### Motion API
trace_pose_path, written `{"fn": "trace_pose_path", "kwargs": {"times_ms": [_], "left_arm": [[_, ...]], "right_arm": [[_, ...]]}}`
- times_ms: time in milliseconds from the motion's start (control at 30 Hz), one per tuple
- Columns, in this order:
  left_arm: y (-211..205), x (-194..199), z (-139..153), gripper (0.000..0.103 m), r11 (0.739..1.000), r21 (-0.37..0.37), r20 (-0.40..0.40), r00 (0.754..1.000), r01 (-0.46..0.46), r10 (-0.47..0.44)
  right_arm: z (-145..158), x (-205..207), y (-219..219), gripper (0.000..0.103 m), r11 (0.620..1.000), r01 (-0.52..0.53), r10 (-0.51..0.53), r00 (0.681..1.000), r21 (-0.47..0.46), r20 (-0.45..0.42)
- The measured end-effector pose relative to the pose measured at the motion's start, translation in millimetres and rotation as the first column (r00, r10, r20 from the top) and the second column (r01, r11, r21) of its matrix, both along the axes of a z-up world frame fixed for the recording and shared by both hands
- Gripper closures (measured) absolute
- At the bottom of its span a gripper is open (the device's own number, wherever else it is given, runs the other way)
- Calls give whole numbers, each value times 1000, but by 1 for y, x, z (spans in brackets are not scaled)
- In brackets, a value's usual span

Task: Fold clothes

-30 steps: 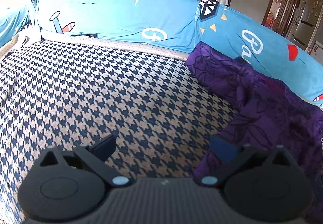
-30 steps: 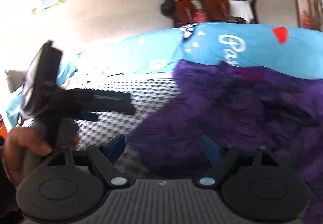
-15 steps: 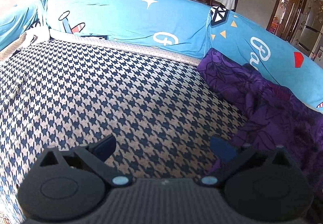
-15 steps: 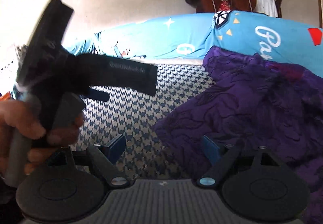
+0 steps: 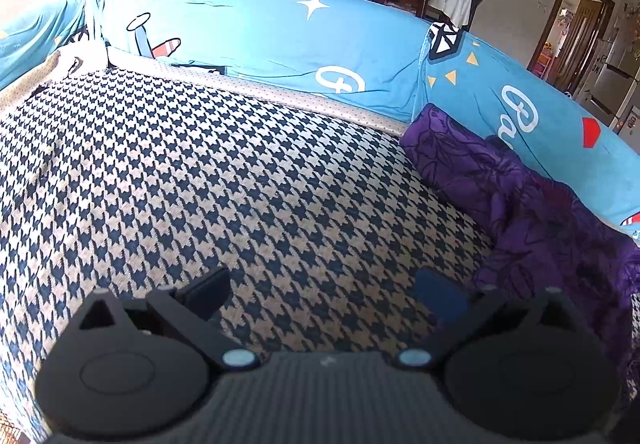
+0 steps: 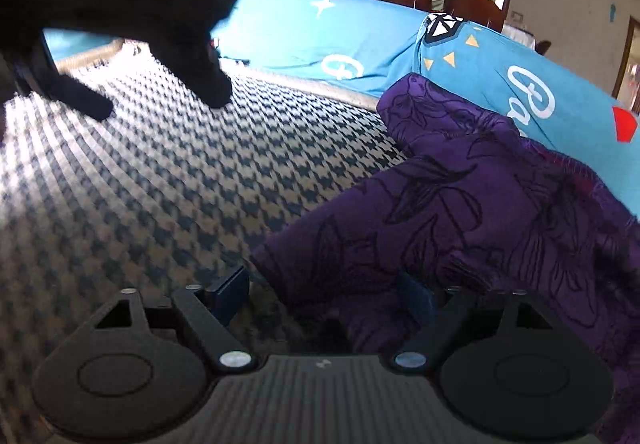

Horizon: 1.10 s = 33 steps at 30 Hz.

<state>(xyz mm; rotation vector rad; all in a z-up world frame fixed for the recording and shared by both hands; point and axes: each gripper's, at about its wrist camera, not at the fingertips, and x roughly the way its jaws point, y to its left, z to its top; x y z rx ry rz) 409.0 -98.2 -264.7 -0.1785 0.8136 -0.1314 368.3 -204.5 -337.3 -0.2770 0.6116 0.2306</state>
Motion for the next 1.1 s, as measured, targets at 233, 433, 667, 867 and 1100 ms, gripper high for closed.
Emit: {"fn": "trace_pose_path", "kwargs": {"times_ms": [233,433,667,867,1100], "left_arm": [[-1,0,1,0,1000,-5,-2,1000,14,-14],[-4,-1,5,0,1000,1,18,1000,15,-15],[-6,-6,20,0,998,64,114,993,-11,4],[-3,-14,31,0,998,67,173,985,-16,4],[-7,-19,19,0,999,35,116,993,24,-28]], "right_arm": [[-1,8,-7,58,998,61,-62,998,25,35],[14,9,-25,84,985,68,-71,997,158,11],[51,-17,-41,85,901,-120,147,989,418,-32],[70,-55,-18,99,832,-321,361,932,452,-4],[56,-77,-20,95,911,-237,269,962,339,-50]]}}
